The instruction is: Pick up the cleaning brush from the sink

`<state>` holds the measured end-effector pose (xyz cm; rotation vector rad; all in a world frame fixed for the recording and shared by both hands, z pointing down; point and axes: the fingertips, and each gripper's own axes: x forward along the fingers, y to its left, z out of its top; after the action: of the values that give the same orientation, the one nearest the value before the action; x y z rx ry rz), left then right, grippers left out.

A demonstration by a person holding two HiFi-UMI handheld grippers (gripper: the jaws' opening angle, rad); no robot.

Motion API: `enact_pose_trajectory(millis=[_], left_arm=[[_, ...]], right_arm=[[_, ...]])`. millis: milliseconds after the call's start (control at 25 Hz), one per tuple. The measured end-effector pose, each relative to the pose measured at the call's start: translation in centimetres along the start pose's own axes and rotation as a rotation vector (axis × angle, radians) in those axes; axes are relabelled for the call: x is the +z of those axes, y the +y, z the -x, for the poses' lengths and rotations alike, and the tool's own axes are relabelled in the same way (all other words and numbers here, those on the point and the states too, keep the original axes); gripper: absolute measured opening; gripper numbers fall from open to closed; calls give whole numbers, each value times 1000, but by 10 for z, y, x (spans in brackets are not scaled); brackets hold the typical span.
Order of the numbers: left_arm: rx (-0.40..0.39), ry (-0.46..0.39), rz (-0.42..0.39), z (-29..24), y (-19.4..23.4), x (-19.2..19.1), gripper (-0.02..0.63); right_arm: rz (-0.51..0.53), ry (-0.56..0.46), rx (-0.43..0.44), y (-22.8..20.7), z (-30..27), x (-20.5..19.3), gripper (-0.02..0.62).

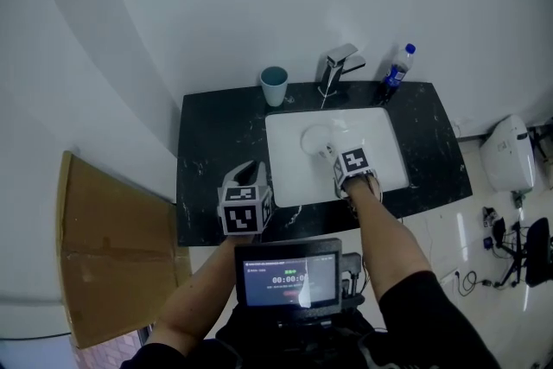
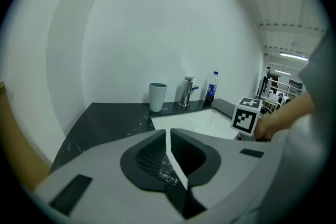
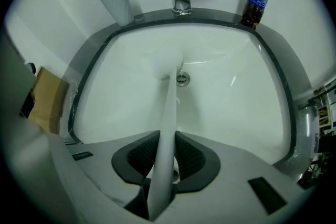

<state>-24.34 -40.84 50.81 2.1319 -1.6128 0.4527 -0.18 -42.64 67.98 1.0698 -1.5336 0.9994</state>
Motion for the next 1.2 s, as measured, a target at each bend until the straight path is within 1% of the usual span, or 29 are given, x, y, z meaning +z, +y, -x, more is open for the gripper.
enact_pose_trajectory(millis=[120, 200, 320, 360, 400, 480, 600, 680, 960, 1040, 1120, 1200], left_arm=[[-24, -27, 18, 9, -5, 8, 34], [-48, -60, 31, 17, -11, 17, 34], [-77, -116, 30, 23, -20, 27, 32], [-85, -135, 26, 23, -23, 28, 26], [-92, -151, 21, 23, -25, 28, 2], [-98, -163, 25, 26, -32, 25, 0], [-92, -161, 93, 41, -47, 20, 0], [-70, -185, 99, 51, -59, 23, 0], [-12, -295, 40, 87, -133, 31, 0], [2, -323, 31, 102, -149, 30, 0], [-1, -343, 28, 118, -162, 28, 0], [15, -348, 9, 135, -167, 26, 0]], right_arm=[[-92, -42, 41, -7, 11, -8, 66], [-142, -93, 71, -12, 24, -10, 66], [-143, -217, 119, -11, 48, -5, 66], [-132, -265, 142, -8, 57, -3, 66], [-117, -314, 166, -4, 66, -1, 66], [-83, -405, 211, 4, 86, -1, 66], [-39, -529, 285, 9, 122, -11, 66], [-7, -614, 323, 6, 151, -17, 66], [182, -888, 365, -25, 253, -41, 66], [215, -956, 387, -29, 278, -50, 66], [242, -1013, 402, -29, 298, -59, 66], [260, -1057, 401, -27, 311, -69, 66]])
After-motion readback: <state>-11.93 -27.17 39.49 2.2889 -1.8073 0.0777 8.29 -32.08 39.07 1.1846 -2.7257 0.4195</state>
